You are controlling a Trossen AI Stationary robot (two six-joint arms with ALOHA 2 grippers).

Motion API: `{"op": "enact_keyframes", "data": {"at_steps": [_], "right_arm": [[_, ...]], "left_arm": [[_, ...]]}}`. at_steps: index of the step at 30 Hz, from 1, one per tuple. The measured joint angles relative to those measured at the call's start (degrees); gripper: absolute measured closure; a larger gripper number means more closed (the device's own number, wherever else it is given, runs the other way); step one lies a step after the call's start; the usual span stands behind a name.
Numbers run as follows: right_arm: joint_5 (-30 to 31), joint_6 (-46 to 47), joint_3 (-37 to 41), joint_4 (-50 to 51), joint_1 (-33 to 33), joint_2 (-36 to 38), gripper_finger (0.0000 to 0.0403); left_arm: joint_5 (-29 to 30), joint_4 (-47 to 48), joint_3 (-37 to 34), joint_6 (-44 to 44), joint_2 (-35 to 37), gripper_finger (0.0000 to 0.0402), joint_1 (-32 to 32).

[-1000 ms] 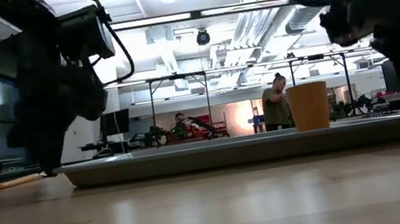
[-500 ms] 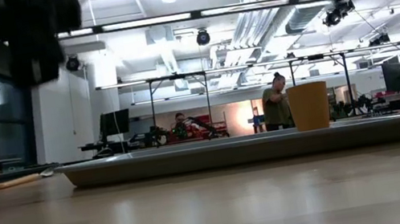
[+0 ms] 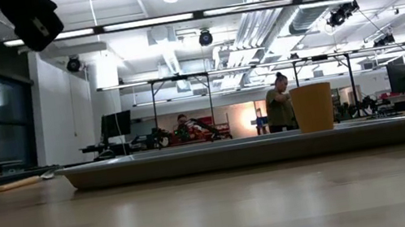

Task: Pick and place plate/cup/fork/spoon on tray
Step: Put the orange plate on the gray tray

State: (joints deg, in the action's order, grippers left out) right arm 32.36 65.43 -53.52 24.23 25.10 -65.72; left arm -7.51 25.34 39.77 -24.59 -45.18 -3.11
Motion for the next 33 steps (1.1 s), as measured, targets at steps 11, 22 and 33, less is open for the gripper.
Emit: {"op": "enact_keyframes", "data": {"at_steps": [11,22,33], "right_arm": [[-0.26,0.19,0.0,-0.62,-2.84,-0.06,0.0402],[-1.41,-1.01,0.0,-0.15,-2.99,-0.06,0.0402],[-1.92,-2.93,0.0,-0.02,-2.99,-0.08,0.0402]], "left_arm": [[-1.88,-0.29,-0.02,5.08,-0.08,0.0153,0.0],[-3.57,0.13,-0.02,7.29,-0.34,0.0116,0.09],[1.34,8.63,5.78,10.25,-3.02,0.0117,-1.12]]}}
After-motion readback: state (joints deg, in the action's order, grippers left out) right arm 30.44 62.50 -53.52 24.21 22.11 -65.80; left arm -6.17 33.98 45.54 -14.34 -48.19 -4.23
